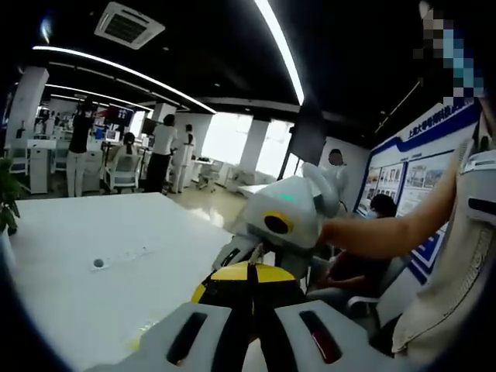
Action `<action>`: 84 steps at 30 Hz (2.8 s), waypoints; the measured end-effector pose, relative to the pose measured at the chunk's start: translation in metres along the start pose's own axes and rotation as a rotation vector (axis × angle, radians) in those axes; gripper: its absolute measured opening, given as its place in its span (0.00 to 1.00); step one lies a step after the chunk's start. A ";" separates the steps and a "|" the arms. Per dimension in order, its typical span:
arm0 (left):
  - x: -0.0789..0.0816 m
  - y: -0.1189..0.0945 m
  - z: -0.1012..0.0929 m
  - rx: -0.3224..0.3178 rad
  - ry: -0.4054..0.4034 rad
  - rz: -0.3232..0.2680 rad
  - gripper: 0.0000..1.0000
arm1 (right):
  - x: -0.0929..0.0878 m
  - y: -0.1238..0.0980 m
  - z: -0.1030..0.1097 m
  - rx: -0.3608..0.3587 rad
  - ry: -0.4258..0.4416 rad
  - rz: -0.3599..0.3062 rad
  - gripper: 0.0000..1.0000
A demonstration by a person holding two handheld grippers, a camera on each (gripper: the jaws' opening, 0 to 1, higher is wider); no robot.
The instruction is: Compare the silicone blocks by pressing each to a similar depth, holding the contact briefly, and releasing to observe deformation and rebound differences across the visible hardness samples.
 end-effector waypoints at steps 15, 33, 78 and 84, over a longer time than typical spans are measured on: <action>-0.004 -0.004 -0.007 0.006 0.018 0.028 0.00 | -0.006 0.000 0.007 -0.005 0.045 0.083 0.11; -0.010 -0.006 -0.017 0.029 0.037 0.044 0.00 | -0.010 -0.001 0.020 0.016 0.027 0.083 0.10; -0.007 -0.017 -0.034 0.045 0.071 0.040 0.00 | 0.003 -0.004 0.033 0.045 -0.028 0.044 0.16; -0.006 -0.018 -0.034 0.049 0.077 0.039 0.00 | 0.005 -0.004 0.033 0.049 -0.051 0.033 0.18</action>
Point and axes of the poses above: the point that each gripper's makers call its tool centre point, and the gripper's own axes: y roughly forward along the fingers, z roughly to its left, x roughly out of its top, the point moved 2 cm from there along -y, roughly backward along the fingers, and after that the axes turned 8 degrees about z, right-handed, at the moved point
